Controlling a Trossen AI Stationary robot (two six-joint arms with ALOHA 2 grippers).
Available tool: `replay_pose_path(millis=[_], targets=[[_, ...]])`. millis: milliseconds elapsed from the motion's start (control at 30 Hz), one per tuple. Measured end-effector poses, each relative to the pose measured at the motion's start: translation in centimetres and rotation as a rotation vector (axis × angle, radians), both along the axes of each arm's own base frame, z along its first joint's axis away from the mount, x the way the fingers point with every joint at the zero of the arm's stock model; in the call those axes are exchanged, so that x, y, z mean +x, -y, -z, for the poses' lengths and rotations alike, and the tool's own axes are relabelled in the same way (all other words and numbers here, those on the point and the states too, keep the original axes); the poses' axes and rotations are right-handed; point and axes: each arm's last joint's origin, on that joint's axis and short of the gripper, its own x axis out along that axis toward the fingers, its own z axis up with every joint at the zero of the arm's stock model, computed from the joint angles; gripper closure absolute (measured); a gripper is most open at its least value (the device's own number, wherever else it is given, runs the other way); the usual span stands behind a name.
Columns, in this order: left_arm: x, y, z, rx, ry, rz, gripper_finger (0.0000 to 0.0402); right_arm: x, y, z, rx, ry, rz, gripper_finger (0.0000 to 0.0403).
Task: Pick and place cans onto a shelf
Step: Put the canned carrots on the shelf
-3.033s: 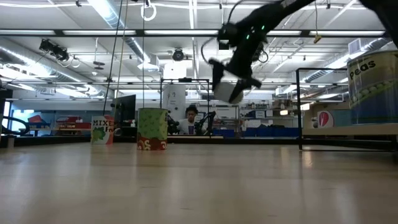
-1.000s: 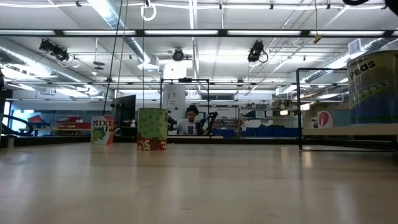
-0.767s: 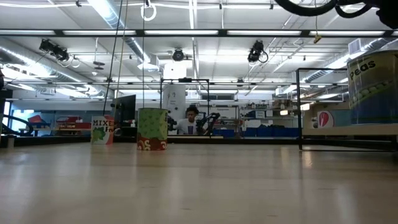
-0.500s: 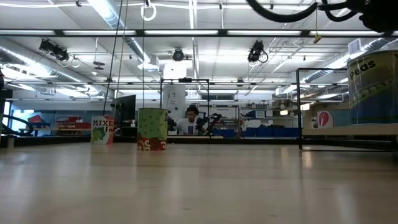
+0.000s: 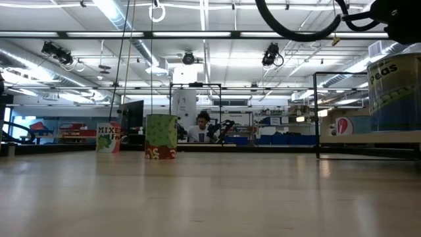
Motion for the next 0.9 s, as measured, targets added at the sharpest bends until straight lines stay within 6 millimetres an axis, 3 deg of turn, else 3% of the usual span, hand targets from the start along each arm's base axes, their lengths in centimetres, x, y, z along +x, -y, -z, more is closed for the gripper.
replay_pose_path(millis=[267,567,900], targets=[[0.0,0.0,0.0,-0.011,0.001,-0.004,0.0175,-0.8,-1.2,0.0,-0.003,0.002,-0.045,0.0076],[0.0,0.0,-0.1,-0.051,0.013,-0.021,0.0175,-1.3,-0.7,1.4,-0.021,-0.029,-0.038,0.0075],[0.1,0.0,-0.2,-0.051,0.027,-0.021,0.0175,-0.9,-0.9,1.6,0.000,0.017,-0.035,0.0056]])
